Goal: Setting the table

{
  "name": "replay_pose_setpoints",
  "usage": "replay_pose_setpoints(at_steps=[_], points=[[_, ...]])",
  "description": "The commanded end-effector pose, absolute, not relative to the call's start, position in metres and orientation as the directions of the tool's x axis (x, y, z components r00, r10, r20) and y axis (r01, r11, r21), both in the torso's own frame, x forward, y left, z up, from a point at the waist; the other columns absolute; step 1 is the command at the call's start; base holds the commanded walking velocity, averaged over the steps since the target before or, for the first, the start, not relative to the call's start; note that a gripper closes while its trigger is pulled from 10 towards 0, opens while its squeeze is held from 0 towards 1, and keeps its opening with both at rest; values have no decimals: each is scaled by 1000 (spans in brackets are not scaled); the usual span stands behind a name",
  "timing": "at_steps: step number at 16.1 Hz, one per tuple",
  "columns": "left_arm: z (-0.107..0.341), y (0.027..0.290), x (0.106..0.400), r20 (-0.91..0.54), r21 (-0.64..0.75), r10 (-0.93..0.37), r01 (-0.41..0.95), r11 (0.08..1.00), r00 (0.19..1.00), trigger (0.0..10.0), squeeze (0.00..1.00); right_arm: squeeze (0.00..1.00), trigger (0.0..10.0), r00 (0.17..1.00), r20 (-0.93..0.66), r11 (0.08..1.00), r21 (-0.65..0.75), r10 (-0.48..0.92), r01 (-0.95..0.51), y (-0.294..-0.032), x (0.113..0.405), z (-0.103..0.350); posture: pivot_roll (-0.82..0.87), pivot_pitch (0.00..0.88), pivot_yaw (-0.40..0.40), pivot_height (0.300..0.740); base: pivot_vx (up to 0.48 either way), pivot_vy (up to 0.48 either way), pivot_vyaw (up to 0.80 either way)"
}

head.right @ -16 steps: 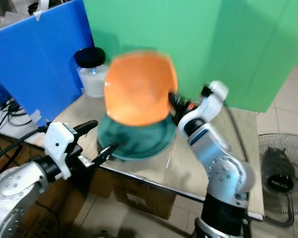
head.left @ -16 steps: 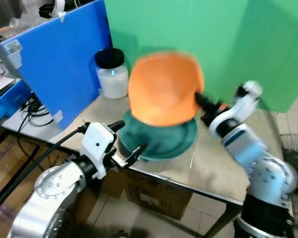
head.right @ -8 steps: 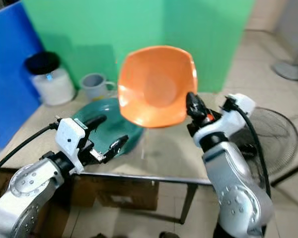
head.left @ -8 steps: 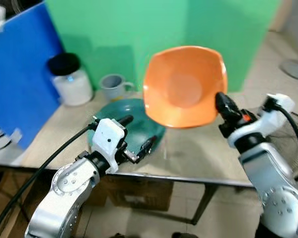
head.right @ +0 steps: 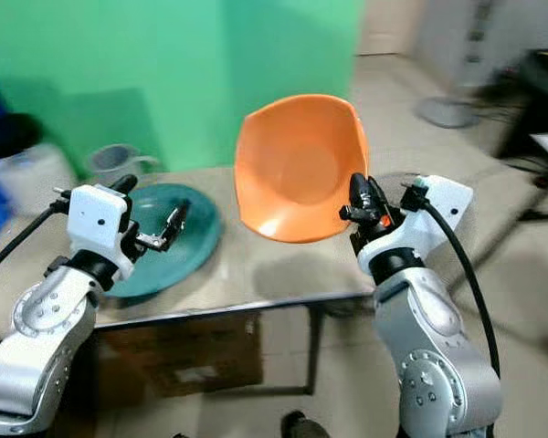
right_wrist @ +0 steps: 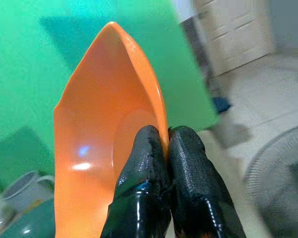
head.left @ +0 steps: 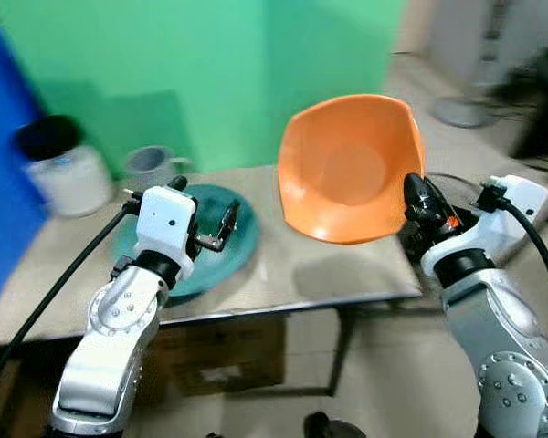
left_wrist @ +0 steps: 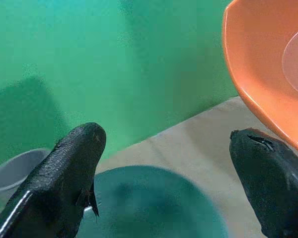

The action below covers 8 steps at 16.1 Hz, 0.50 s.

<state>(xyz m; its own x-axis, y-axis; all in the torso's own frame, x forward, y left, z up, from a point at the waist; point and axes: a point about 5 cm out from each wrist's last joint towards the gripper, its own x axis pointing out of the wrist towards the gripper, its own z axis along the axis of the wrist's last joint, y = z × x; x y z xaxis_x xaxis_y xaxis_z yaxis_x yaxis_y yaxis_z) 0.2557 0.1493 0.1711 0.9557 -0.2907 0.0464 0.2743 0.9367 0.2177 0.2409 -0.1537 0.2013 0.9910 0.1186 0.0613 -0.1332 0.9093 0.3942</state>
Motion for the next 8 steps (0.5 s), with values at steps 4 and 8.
replay_pose_setpoints(at_steps=[4,8], points=[[171,147,256,68,222,-249,229,948,966,10000,0,0,10000,981,132,916,357,145,-183,-146,248,216,78,0,40,740,0,0,-800],[171,147,254,73,221,-242,221,950,968,10000,0,0,10000,982,129,920,351,138,-175,-147,250,217,83,0,29,740,0,0,-800]])
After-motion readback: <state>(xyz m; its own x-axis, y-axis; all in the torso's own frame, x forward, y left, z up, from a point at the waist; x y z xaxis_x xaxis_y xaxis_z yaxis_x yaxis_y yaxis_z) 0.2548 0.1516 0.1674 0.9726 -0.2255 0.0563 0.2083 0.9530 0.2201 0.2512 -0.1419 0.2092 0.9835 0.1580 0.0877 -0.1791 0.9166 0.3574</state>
